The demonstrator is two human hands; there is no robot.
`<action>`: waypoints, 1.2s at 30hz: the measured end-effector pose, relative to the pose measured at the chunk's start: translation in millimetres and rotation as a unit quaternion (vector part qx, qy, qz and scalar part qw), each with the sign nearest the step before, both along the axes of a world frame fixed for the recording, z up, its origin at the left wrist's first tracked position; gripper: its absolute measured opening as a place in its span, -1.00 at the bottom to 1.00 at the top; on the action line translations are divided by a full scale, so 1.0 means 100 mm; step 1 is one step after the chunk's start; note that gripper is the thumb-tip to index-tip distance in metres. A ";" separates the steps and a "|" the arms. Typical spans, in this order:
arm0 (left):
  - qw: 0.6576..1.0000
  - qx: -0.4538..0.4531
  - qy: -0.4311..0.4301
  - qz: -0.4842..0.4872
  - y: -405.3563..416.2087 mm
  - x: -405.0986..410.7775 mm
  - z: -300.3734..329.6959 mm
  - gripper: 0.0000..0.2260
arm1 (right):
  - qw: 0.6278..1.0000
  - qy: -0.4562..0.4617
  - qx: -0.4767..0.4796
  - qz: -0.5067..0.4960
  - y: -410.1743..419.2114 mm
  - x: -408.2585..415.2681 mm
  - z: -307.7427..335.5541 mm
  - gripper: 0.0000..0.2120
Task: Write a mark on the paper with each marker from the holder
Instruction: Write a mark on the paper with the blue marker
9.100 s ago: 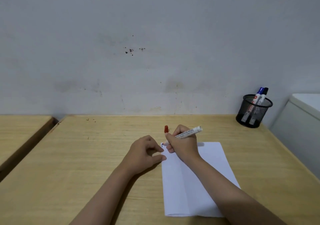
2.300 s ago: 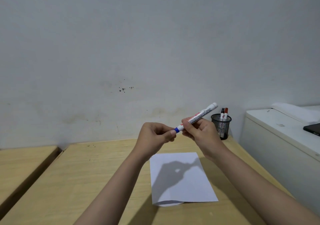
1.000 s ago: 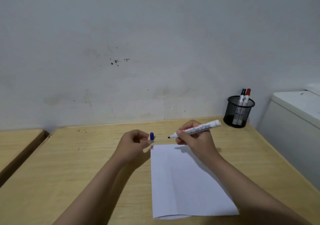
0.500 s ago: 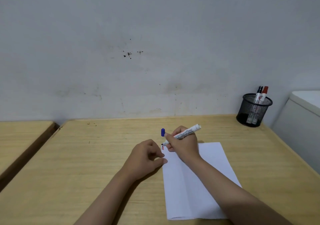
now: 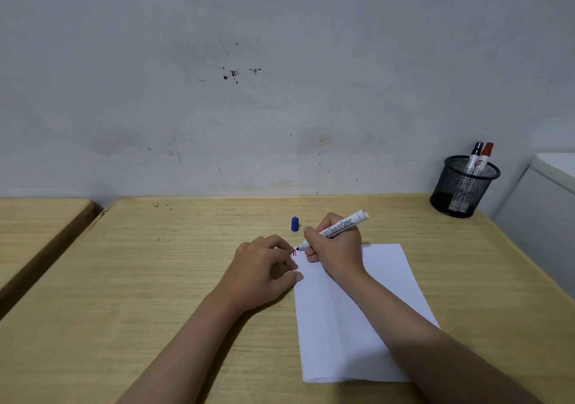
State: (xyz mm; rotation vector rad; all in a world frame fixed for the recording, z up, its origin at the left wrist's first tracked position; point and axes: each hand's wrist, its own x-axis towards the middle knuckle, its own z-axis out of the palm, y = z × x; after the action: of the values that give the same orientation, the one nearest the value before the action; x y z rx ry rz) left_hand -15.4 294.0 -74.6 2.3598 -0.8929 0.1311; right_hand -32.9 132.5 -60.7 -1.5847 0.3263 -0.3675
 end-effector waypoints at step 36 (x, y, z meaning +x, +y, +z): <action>0.993 -0.035 0.055 0.098 -0.40 0.36 0.26 -0.78 | 0.980 -0.045 0.190 -0.037 -0.10 0.03 0.03 -0.88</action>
State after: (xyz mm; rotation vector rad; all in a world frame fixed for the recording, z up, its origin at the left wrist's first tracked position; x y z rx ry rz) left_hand 20.2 254.3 -48.9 2.3603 -0.5932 0.1094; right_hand -30.3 122.4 -57.7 -1.1815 0.3639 -0.4065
